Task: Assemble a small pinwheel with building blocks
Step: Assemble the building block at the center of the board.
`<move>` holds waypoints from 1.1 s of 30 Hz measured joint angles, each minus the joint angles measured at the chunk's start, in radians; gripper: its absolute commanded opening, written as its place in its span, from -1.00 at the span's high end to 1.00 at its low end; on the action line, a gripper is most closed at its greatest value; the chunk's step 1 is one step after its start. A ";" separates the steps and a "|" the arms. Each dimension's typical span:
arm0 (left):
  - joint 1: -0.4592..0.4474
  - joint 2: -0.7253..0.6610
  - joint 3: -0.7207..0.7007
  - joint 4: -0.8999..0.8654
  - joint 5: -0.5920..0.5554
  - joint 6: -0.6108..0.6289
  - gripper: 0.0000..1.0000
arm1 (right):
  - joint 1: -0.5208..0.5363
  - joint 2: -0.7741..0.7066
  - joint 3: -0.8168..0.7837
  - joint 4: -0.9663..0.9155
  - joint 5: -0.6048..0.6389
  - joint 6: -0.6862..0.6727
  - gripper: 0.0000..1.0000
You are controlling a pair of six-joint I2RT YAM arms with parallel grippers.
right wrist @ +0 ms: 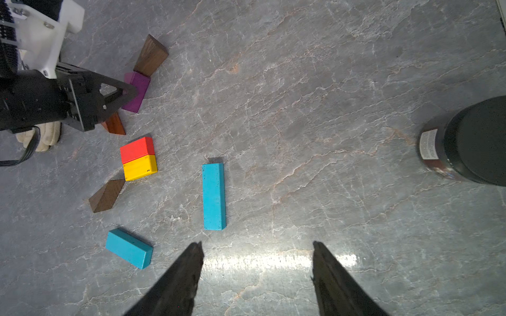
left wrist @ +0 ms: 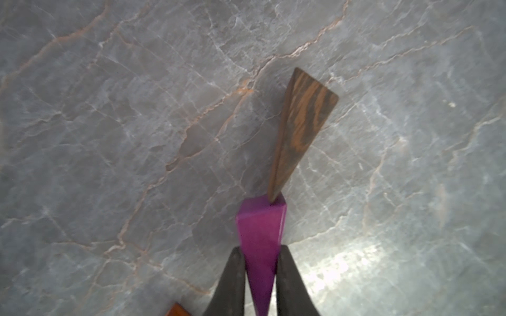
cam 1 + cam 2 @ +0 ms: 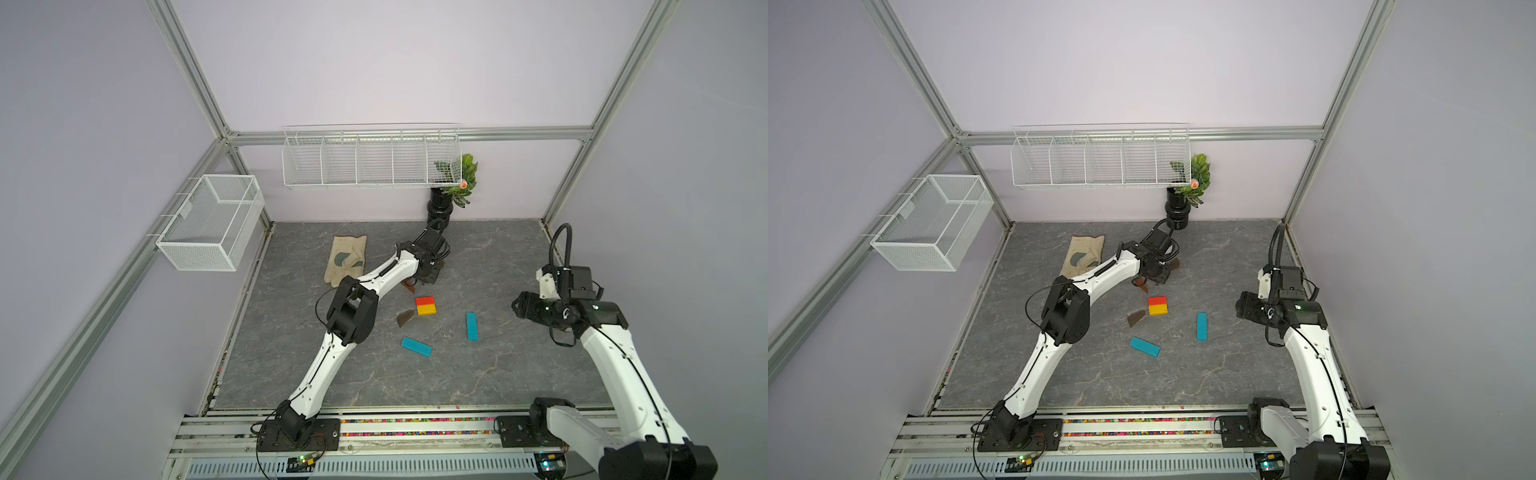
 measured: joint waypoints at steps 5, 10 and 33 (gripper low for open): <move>-0.011 -0.009 -0.026 0.028 0.007 -0.048 0.66 | 0.000 0.000 -0.004 0.000 -0.003 0.000 -0.33; -0.019 -0.031 -0.067 0.055 0.008 -0.085 0.65 | 0.000 -0.001 -0.004 0.000 -0.004 0.000 -0.33; -0.050 -0.042 -0.106 0.047 0.033 -0.154 0.17 | 0.000 -0.005 -0.006 0.003 -0.015 0.000 -0.33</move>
